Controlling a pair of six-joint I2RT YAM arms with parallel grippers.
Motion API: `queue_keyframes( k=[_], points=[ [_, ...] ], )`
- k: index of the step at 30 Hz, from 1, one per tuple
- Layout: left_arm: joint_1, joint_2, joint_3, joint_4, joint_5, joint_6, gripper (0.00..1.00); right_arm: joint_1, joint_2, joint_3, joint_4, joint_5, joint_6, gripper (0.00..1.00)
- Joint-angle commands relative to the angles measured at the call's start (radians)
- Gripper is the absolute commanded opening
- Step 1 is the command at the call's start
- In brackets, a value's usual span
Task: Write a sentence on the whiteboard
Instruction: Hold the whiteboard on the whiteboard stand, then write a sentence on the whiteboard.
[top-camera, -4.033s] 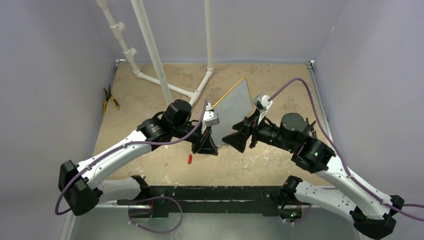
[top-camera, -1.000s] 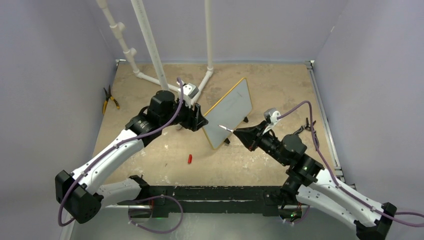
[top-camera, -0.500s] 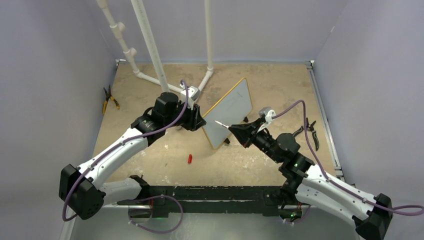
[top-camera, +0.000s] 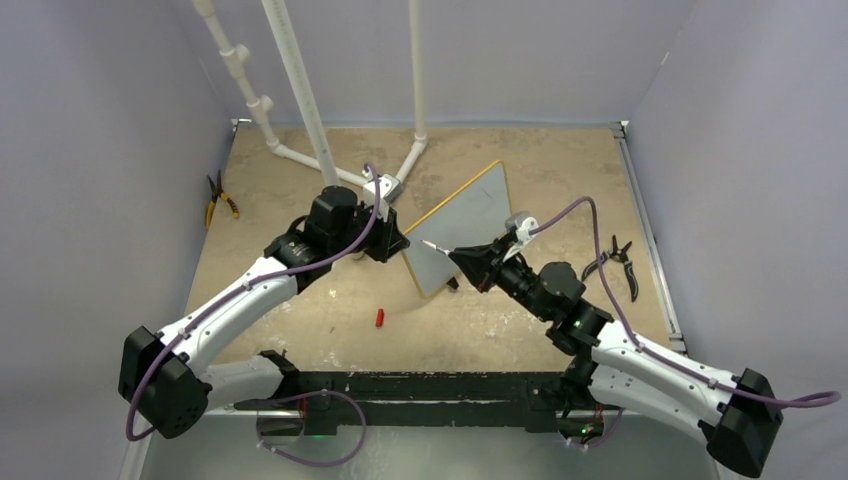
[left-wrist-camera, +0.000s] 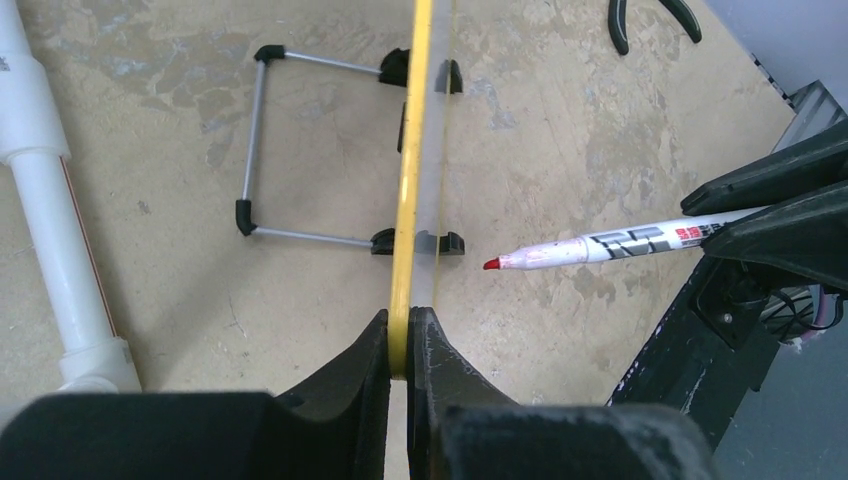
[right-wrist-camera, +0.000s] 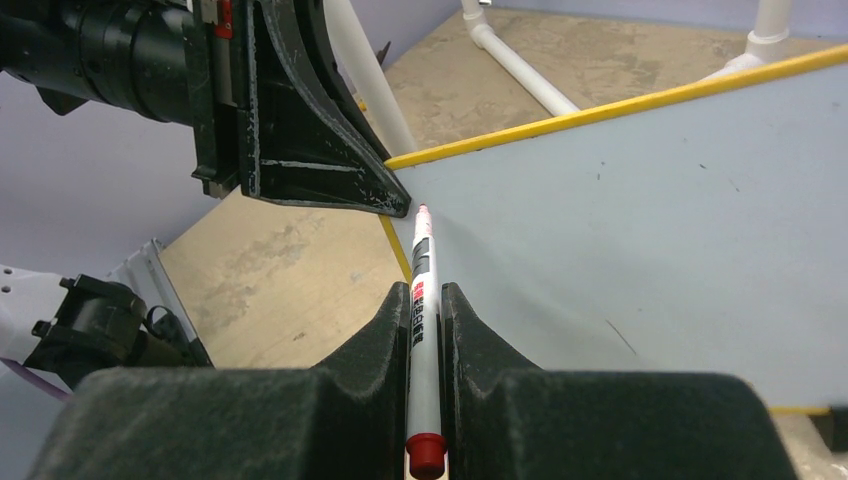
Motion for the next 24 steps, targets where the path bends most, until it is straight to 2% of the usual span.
queue_keyframes(
  k=[1, 24],
  points=[
    [0.007, 0.006, -0.012, 0.031, 0.000, 0.038, 0.00, 0.006, 0.026, 0.003, 0.090, -0.005, -0.025, 0.00],
    [0.007, 0.007, -0.018, 0.034, 0.026, 0.051, 0.00, 0.007, 0.134, 0.010, 0.183, -0.023, -0.034, 0.00]
  ],
)
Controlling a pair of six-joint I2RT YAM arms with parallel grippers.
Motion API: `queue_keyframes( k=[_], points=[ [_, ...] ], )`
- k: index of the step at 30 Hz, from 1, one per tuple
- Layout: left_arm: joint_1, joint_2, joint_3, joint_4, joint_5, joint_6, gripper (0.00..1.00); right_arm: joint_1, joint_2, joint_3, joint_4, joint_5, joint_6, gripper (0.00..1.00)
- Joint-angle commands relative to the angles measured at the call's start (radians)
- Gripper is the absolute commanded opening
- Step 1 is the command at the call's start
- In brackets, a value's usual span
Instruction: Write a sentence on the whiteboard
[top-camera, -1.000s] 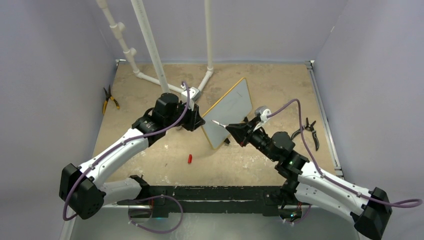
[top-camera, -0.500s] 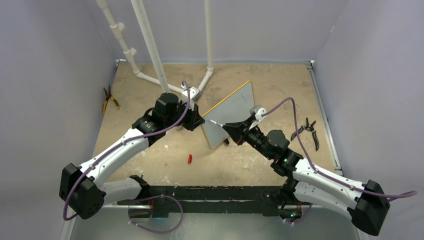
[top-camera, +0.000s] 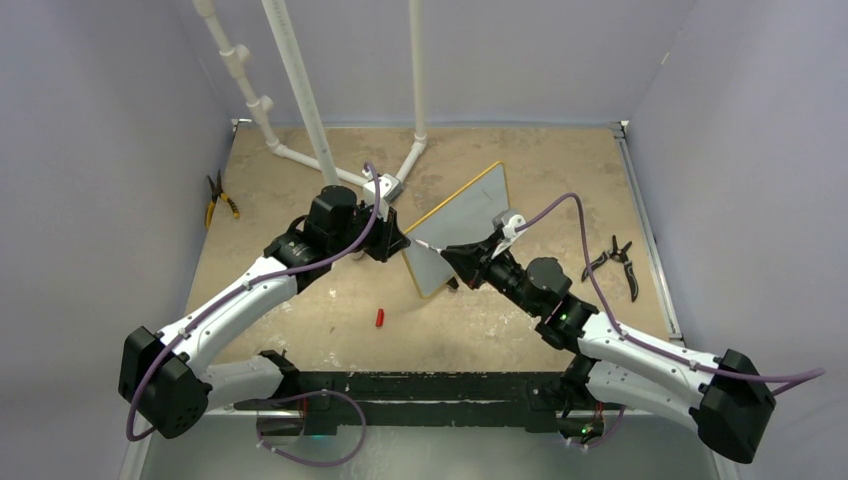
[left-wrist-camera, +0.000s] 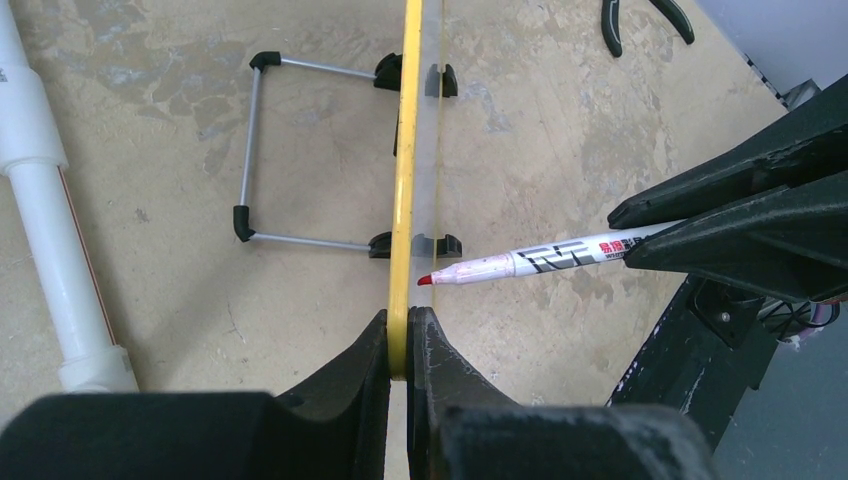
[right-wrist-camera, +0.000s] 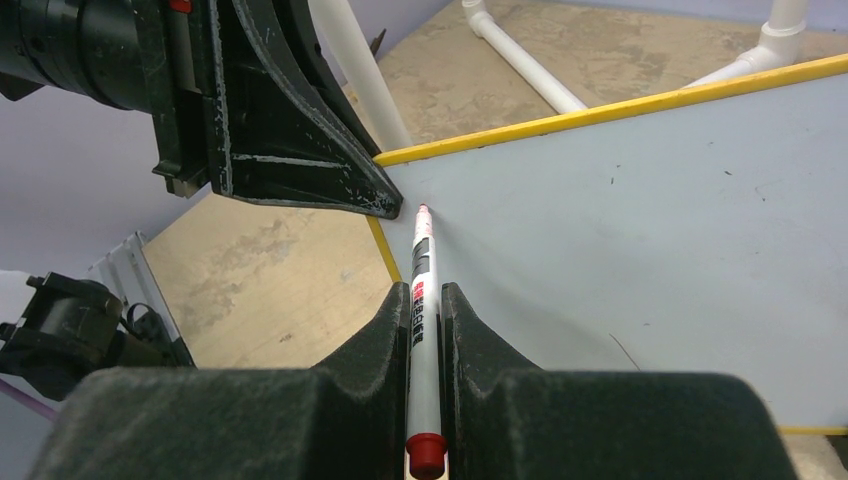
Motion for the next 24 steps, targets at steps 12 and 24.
queue_keyframes(
  k=[12, 24],
  points=[
    [0.007, 0.004, -0.016, 0.022, 0.014, 0.041, 0.00, 0.007, 0.007, 0.013, 0.036, 0.080, 0.004, 0.00],
    [0.007, 0.003, -0.017, 0.021, 0.016, 0.041, 0.00, 0.007, -0.024, -0.001, 0.021, 0.110, 0.013, 0.00]
  ],
)
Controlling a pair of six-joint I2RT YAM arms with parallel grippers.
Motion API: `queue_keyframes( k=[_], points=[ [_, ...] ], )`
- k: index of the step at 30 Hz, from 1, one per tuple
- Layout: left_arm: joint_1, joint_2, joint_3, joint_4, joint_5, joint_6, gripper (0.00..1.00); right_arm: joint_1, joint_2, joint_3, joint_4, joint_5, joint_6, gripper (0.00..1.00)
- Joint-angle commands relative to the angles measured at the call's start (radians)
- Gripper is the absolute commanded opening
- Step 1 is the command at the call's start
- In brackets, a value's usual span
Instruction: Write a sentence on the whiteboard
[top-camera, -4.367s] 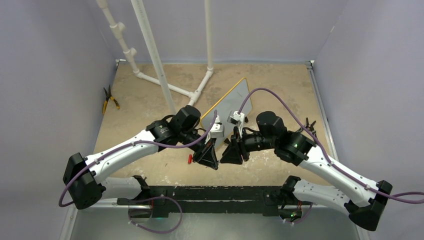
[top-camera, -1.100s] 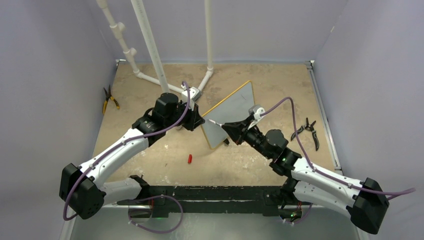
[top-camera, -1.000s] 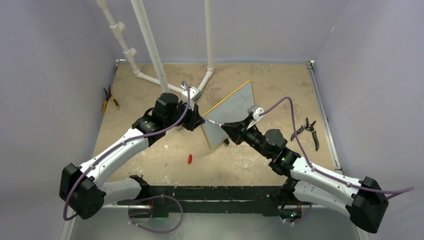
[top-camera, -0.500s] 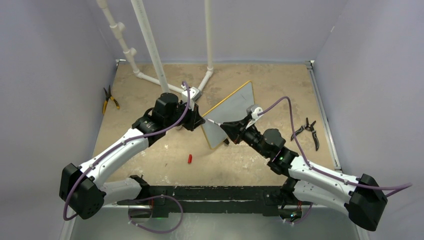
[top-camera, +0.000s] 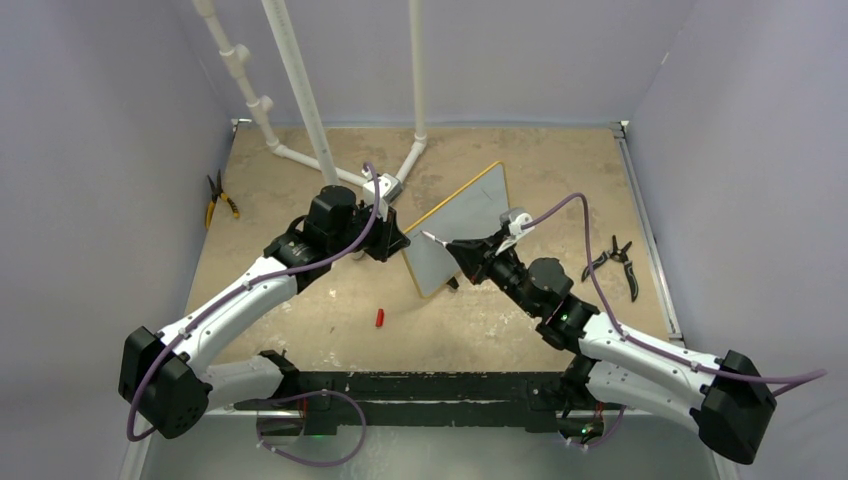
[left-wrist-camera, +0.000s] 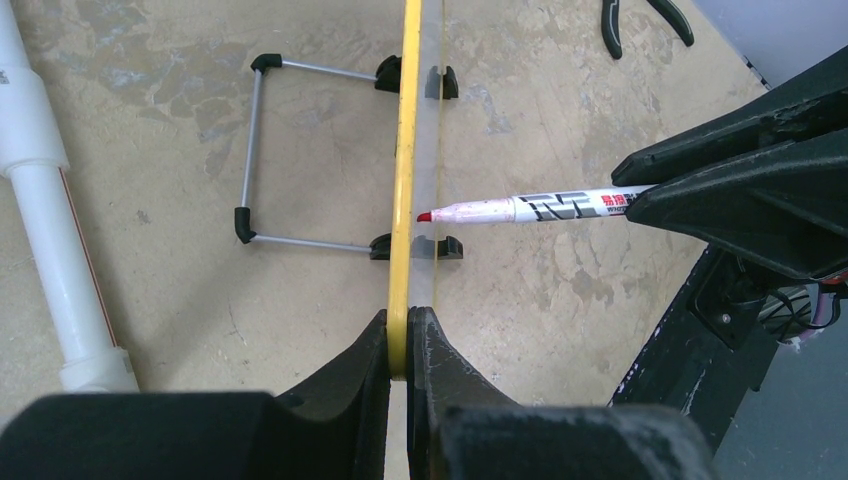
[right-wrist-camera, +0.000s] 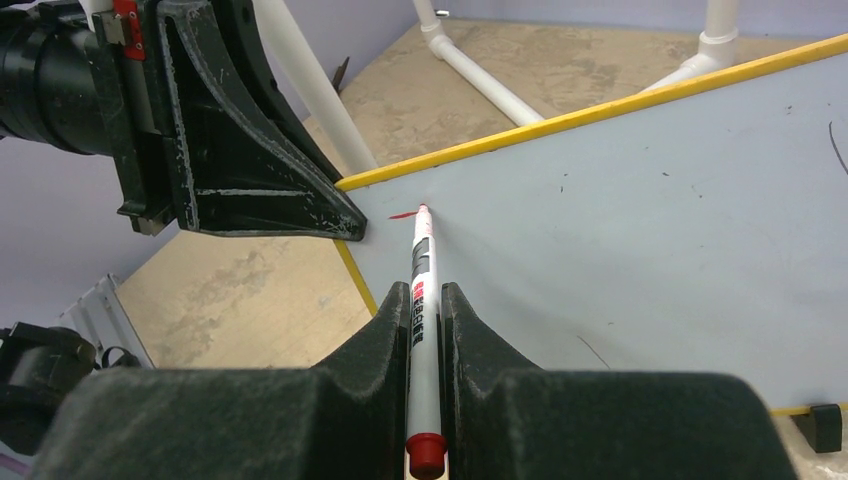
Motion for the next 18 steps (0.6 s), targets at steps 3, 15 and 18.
queue_keyframes(
  k=[3, 15, 18],
  points=[
    [0.003, 0.003, -0.012, 0.013, 0.011, 0.040, 0.00, 0.003, -0.028, -0.007, 0.026, -0.031, -0.016, 0.00],
    [0.003, 0.005, -0.012, 0.016, 0.017, 0.041, 0.00, 0.003, 0.019, 0.001, 0.043, -0.058, -0.026, 0.00],
    [0.003, 0.004, -0.012, 0.016, 0.017, 0.041, 0.00, 0.003, 0.020, -0.003, 0.037, -0.039, -0.019, 0.00]
  ],
)
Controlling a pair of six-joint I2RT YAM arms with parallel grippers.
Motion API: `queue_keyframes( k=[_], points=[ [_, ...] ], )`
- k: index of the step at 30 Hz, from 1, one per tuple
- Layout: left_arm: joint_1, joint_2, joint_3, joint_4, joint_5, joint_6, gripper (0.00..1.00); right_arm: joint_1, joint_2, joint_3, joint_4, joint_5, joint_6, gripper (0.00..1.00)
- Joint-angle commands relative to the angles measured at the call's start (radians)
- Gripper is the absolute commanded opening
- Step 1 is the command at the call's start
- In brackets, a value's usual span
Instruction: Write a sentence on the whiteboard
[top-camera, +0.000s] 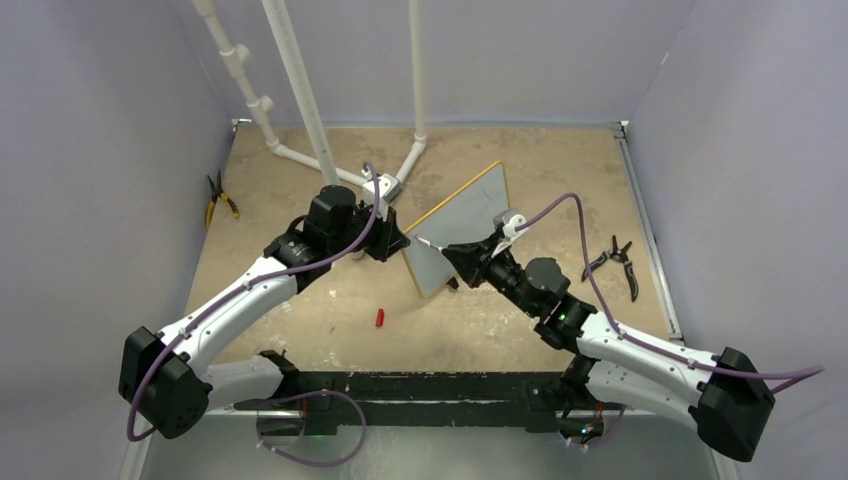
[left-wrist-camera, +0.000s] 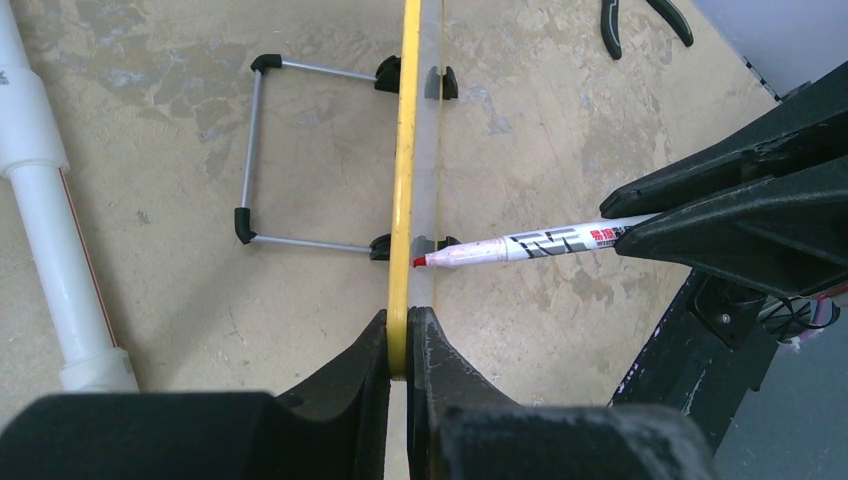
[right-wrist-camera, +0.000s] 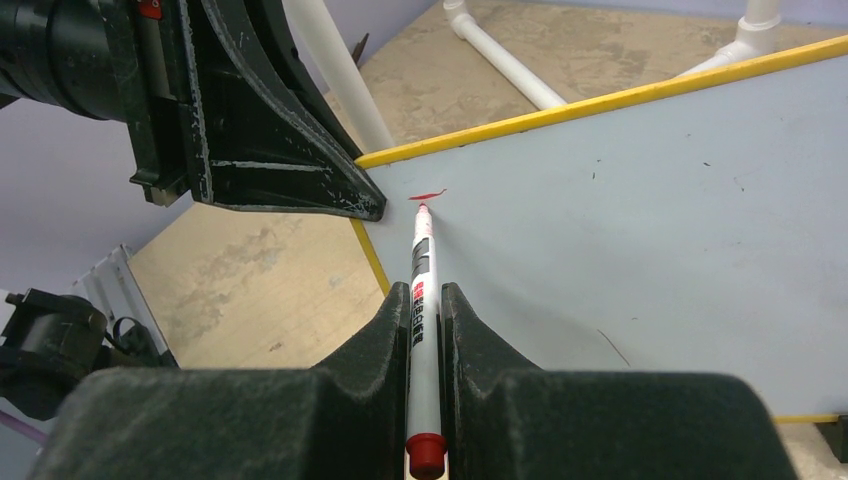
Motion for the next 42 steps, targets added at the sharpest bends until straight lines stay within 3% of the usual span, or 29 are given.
queue_keyframes(
  k=[1, 15, 24, 42],
  points=[
    [0.001, 0.004, -0.012, 0.013, 0.015, 0.041, 0.00, 0.003, 0.000, -0.001, 0.030, 0.020, -0.007, 0.00],
    [0.001, 0.004, -0.012, 0.014, 0.015, 0.043, 0.00, 0.004, -0.021, -0.053, 0.001, 0.029, 0.022, 0.00],
    [0.001, 0.003, -0.012, 0.015, 0.016, 0.043, 0.00, 0.004, -0.119, -0.032, -0.012, 0.061, 0.035, 0.00],
    [0.001, 0.004, -0.012, 0.012, 0.024, 0.047, 0.00, 0.003, -0.039, -0.010, 0.070, 0.099, 0.034, 0.00]
  ],
)
